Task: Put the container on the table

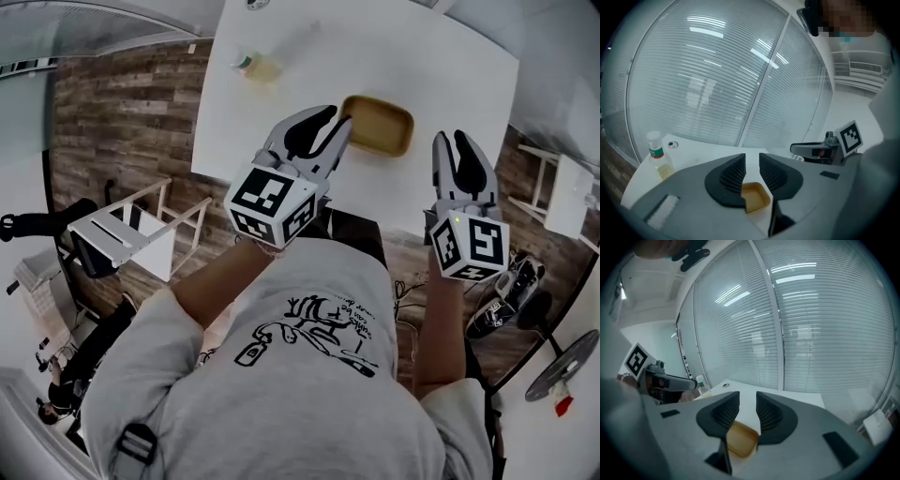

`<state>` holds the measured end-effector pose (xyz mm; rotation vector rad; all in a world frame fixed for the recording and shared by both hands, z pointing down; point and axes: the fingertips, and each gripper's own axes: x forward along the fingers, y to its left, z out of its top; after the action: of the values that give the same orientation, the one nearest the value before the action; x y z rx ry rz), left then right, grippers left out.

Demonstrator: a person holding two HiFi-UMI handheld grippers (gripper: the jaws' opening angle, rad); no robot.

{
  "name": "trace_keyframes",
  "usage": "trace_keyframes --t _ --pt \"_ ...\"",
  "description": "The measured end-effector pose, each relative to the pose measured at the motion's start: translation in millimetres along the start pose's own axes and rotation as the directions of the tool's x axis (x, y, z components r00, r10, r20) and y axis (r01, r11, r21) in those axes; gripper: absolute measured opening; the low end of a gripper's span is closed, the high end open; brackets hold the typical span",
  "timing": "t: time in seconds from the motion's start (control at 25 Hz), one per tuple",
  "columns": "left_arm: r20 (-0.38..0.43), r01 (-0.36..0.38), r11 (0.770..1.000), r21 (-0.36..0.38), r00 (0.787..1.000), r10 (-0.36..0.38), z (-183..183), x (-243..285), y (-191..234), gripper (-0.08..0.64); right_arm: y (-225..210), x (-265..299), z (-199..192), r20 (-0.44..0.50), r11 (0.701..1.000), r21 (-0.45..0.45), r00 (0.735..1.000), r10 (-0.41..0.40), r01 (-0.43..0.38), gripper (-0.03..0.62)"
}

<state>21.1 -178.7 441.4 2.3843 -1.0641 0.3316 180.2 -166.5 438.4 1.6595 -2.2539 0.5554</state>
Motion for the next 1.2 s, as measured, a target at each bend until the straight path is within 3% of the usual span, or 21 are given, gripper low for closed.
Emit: trace_keyframes --t 0.48,1.2 --pt "0.109 0.066 0.996 0.067 0.991 -0.073 71 -43 -44 0.043 31 -57 84 0.131 0.997 -0.058 0.990 0.054 -0.047 0.083" --pt "0.232 0.143 0.983 0.116 0.958 -0.167 139 -95 -82 0.028 86 -106 150 0.229 0.986 -0.113 0.963 0.142 -0.119 0.066"
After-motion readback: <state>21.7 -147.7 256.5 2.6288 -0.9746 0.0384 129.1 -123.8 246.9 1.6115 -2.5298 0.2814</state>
